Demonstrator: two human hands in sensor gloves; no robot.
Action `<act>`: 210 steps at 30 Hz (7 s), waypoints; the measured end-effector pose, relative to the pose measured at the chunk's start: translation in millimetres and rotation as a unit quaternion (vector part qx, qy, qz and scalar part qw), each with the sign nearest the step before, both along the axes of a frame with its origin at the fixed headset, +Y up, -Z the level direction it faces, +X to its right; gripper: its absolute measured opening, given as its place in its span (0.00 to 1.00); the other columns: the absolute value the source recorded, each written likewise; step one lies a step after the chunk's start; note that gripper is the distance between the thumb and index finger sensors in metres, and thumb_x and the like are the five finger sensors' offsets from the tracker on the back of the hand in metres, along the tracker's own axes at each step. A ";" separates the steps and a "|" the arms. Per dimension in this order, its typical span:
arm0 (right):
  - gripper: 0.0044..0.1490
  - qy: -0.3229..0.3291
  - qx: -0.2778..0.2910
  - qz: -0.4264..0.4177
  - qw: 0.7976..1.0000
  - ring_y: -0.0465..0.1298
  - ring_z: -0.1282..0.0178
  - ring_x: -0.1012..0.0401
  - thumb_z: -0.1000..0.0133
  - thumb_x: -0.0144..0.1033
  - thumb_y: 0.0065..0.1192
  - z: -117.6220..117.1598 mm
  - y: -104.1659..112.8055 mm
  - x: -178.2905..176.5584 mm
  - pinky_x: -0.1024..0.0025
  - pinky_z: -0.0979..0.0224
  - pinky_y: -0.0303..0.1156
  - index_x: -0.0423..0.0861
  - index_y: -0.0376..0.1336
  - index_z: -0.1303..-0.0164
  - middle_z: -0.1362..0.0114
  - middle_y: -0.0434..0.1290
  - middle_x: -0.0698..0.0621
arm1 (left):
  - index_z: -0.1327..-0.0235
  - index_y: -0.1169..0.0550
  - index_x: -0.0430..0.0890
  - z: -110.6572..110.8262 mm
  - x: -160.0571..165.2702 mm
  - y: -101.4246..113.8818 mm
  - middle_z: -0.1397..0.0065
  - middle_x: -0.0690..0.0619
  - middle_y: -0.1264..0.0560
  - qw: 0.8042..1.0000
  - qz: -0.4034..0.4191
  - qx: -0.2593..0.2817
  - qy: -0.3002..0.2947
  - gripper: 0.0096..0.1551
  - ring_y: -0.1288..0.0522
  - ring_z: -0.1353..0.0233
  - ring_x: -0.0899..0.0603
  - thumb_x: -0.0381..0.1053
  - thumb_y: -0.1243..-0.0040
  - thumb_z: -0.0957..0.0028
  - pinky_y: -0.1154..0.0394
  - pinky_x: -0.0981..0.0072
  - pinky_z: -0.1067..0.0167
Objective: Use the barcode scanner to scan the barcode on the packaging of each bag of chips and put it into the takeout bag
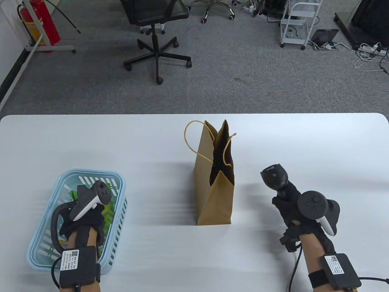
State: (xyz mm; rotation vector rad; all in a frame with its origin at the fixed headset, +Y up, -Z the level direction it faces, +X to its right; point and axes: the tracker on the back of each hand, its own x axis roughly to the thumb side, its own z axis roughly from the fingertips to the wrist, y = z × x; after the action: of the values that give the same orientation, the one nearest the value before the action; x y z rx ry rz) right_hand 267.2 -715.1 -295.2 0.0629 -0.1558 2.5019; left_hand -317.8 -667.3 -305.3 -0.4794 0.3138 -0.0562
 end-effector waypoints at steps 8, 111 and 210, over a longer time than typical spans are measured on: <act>0.44 0.005 0.011 0.004 1.000 0.84 0.46 0.44 0.41 0.35 0.72 2.5 3.7 -4.1 0.39 0.41 0.77 0.30 0.56 0.21 0.37 0.76 0.36 | 0.40 0.16 0.49 22.1 -35.0 58.9 0.37 0.49 0.22 0.983 0.115 0.122 0.078 0.21 0.25 0.33 0.34 0.45 0.32 0.47 0.36 0.32 0.30; 0.44 0.214 0.233 -0.337 0.887 0.83 0.46 0.45 0.39 0.36 0.70 54.1 163.1 -59.6 0.41 0.40 0.76 0.29 0.55 0.20 0.35 0.75 0.37 | 0.36 0.30 0.51 29.8 152.6 141.6 0.29 0.48 0.31 0.574 0.586 0.560 -0.117 0.21 0.27 0.27 0.32 0.43 0.42 0.42 0.24 0.44 0.34; 0.44 0.156 0.203 -0.292 0.922 0.83 0.46 0.45 0.39 0.37 0.70 29.7 139.8 -51.4 0.40 0.40 0.76 0.29 0.55 0.20 0.35 0.75 0.36 | 0.29 0.25 0.57 -34.2 -14.2 -21.7 0.11 0.53 0.50 0.997 -0.010 -0.043 0.070 0.26 0.53 0.12 0.35 0.50 0.37 0.43 0.52 0.35 0.18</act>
State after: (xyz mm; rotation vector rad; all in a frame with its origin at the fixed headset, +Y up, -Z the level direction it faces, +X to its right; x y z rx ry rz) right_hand 215.8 -575.4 -265.6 0.5064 -0.4830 1.8021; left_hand -332.0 -688.9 -339.6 -0.5673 0.4541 -0.0561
